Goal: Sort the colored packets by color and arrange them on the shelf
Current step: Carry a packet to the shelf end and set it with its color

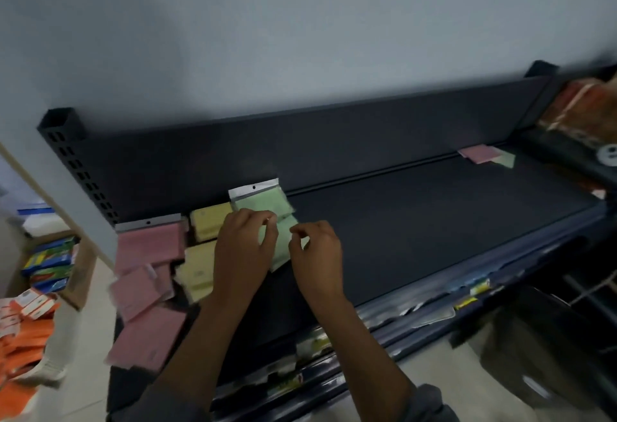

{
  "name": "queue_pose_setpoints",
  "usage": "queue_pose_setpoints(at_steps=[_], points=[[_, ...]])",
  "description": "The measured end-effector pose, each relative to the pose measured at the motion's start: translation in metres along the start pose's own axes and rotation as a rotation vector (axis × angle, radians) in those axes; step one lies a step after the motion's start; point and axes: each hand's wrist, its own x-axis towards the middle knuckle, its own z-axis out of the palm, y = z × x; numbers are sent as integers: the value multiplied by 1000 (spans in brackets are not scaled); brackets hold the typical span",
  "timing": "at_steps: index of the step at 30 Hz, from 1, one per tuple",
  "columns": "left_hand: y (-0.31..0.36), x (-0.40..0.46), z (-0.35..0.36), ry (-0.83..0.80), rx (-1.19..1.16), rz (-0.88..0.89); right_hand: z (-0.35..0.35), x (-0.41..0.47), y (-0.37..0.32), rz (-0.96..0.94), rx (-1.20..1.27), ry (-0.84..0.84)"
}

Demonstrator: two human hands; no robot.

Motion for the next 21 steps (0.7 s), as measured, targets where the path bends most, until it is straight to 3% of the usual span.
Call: queue_pose_setpoints(at_steps=[21], points=[[230, 29, 198, -257, -40, 266, -220, 70, 170, 196, 45, 227]])
